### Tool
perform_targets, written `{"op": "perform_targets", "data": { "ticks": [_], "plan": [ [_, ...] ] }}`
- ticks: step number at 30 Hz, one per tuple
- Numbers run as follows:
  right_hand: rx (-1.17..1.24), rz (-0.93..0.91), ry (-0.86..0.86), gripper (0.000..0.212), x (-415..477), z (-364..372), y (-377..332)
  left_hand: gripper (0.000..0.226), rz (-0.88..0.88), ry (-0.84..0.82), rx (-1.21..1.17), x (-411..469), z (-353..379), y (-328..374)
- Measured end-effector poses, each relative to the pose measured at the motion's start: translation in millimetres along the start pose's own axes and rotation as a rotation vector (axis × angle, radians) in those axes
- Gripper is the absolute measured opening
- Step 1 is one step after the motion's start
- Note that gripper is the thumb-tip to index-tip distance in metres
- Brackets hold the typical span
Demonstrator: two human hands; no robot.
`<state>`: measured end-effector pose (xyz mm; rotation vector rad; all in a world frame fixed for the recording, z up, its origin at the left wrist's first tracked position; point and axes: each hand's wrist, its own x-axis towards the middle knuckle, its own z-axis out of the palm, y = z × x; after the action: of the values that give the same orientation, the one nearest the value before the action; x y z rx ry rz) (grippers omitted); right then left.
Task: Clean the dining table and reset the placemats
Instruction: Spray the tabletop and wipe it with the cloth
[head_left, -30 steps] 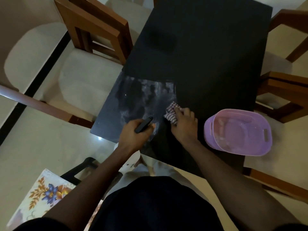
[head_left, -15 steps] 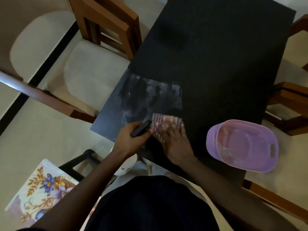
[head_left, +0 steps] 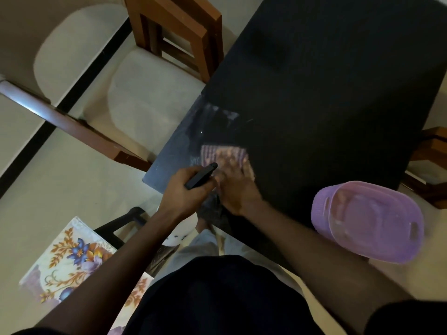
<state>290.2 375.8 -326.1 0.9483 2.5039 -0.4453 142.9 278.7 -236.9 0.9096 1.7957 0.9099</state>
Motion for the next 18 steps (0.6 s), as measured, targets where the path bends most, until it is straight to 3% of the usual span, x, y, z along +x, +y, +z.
{"op": "perform_targets", "data": {
  "ticks": [4, 7, 10, 15, 18],
  "plan": [
    [-0.034, -0.336, 0.023, 0.07, -91, 64, -23, 0.018, -0.081, -0.041, -0.054, 7, -2, 1],
    [-0.04, -0.377, 0.028, 0.065, -131, 76, 13, 0.02, -0.115, -0.07, -0.079, 10, -3, 2],
    [-0.039, -0.263, 0.034, 0.063, -130, 54, 47, 0.025, -0.093, -0.075, -0.066, 10, -5, 2],
    [0.127, 0.192, 0.086, 0.075, -46, 7, 70, 0.017, -0.078, -0.072, -0.056, 6, -18, -8],
    [0.201, 0.262, 0.099, 0.071, 18, -20, 50, 0.022, -0.089, -0.041, -0.069, 0, -28, -9]
  ]
}}
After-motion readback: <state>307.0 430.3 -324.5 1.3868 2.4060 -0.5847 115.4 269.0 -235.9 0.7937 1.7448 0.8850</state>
